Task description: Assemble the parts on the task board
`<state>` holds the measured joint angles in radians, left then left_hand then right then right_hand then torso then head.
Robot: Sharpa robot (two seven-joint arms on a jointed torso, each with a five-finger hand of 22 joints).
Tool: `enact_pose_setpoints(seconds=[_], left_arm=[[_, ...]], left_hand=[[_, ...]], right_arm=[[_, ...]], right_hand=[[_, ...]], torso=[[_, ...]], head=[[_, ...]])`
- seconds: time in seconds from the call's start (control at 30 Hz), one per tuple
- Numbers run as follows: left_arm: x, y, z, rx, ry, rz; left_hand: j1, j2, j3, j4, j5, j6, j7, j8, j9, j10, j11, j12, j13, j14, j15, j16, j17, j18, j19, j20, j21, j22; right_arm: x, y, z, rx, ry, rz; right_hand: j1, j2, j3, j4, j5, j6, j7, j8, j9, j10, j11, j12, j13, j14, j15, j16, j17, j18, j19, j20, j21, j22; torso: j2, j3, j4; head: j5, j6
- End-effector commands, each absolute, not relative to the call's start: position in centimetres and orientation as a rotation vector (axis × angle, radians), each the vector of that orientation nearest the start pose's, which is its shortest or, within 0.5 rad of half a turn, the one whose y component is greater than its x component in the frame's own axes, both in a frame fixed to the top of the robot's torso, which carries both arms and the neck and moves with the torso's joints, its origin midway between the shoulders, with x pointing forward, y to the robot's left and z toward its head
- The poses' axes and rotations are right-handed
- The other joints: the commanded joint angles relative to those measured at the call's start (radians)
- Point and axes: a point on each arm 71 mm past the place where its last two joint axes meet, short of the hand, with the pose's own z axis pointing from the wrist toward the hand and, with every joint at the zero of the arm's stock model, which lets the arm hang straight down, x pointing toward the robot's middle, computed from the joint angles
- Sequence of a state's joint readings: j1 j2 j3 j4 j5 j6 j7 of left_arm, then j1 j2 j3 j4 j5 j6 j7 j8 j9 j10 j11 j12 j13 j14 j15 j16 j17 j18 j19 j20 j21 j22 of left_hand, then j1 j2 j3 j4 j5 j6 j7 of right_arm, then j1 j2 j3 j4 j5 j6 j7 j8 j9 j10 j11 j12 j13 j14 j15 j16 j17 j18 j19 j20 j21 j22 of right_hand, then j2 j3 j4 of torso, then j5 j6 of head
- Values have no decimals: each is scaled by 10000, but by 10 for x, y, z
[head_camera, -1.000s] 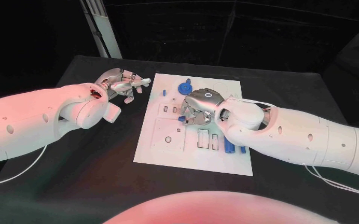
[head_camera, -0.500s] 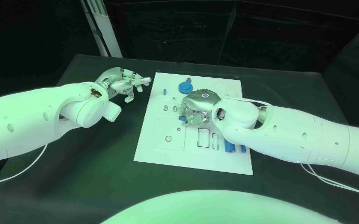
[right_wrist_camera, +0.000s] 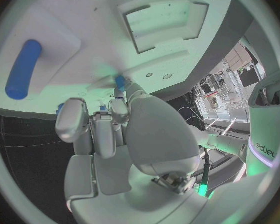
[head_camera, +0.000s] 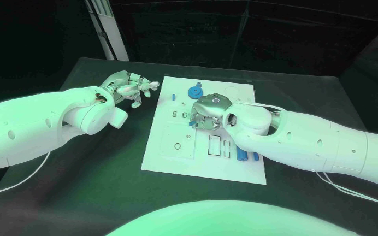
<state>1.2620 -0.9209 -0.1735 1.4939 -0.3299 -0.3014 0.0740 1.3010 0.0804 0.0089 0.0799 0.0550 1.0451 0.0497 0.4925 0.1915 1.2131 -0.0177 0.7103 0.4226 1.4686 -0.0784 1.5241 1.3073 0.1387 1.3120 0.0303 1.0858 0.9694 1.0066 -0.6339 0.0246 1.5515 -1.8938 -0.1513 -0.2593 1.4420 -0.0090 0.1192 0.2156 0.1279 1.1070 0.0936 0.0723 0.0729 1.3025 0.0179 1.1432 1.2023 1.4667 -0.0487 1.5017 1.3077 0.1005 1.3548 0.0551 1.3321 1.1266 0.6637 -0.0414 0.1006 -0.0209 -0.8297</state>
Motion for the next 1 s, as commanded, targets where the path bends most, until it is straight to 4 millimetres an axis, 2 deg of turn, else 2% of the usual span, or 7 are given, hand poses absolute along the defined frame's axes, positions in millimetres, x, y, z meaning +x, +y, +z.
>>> enact_pose_setpoints(seconds=[0.03,0.17,0.27,0.53,0.67,1.0], left_arm=[[483,258,-212,-9306,17870,-11048],[483,258,-212,-9312,17866,-11038],[483,258,-212,-9315,17867,-11034],[483,258,-212,-9318,17862,-11029],[483,259,-212,-9321,17858,-11022],[483,259,-212,-9323,17857,-11023]], left_hand=[[20,-112,57,21,26,-61,25,-33,-9,-71,-9,-29,-9,794,-21,-35,1663,-49,-90,-7,-14,-9],[20,-112,57,21,26,-61,25,-33,-9,-71,-9,-29,-9,794,-21,-35,1663,-49,-90,-7,-14,-9],[20,-112,57,21,26,-61,25,-33,-9,-71,-9,-29,-9,794,-21,-35,1663,-49,-90,-7,-14,-9],[20,-112,57,21,26,-61,25,-33,-9,-71,-9,-29,-9,794,-21,-35,1663,-49,-90,-7,-14,-9],[20,-112,57,21,26,-61,25,-33,-9,-71,-9,-29,-9,794,-21,-35,1663,-49,-90,-7,-14,-9],[20,-112,57,21,26,-61,25,-33,-9,-71,-9,-29,-9,794,-21,-35,1663,-49,-90,-7,-14,-9]], right_arm=[[435,-88,-247,-5571,17253,5537],[435,-88,-247,-5552,17173,5633],[434,-88,-245,-5477,17020,5737],[433,-88,-239,-5224,16330,6076],[431,-89,-236,-5113,16061,6232],[428,-94,-230,-4824,15712,6246]], right_hand=[[43,205,234,27,-283,90,-12,37,-8,32,-54,66,-4,865,-59,67,1843,-104,61,-4,57,30],[141,373,577,-7,-566,124,-33,42,-4,28,-70,115,7,866,-72,78,1855,-104,48,-13,70,49],[218,399,805,-83,-673,168,-48,61,5,44,-77,167,30,866,-81,84,1861,-109,51,-21,89,80],[300,244,1277,-339,-683,416,-100,212,63,113,-118,266,58,869,-112,107,1888,-126,84,-48,155,187],[166,104,1397,-355,-679,531,-137,293,92,154,-147,299,60,859,-132,79,1853,-129,96,-62,175,218],[-37,-54,1497,-328,-685,622,-178,367,118,218,-181,353,79,845,-160,35,1800,-140,127,-87,212,283]], torso=[[4,0,-2],[1,-3,0],[6,0,1],[7,1,-2],[7,2,1],[4,-3,-6]], head=[[10,3],[7,-3],[16,-7],[11,-4],[7,-11],[13,-20]])
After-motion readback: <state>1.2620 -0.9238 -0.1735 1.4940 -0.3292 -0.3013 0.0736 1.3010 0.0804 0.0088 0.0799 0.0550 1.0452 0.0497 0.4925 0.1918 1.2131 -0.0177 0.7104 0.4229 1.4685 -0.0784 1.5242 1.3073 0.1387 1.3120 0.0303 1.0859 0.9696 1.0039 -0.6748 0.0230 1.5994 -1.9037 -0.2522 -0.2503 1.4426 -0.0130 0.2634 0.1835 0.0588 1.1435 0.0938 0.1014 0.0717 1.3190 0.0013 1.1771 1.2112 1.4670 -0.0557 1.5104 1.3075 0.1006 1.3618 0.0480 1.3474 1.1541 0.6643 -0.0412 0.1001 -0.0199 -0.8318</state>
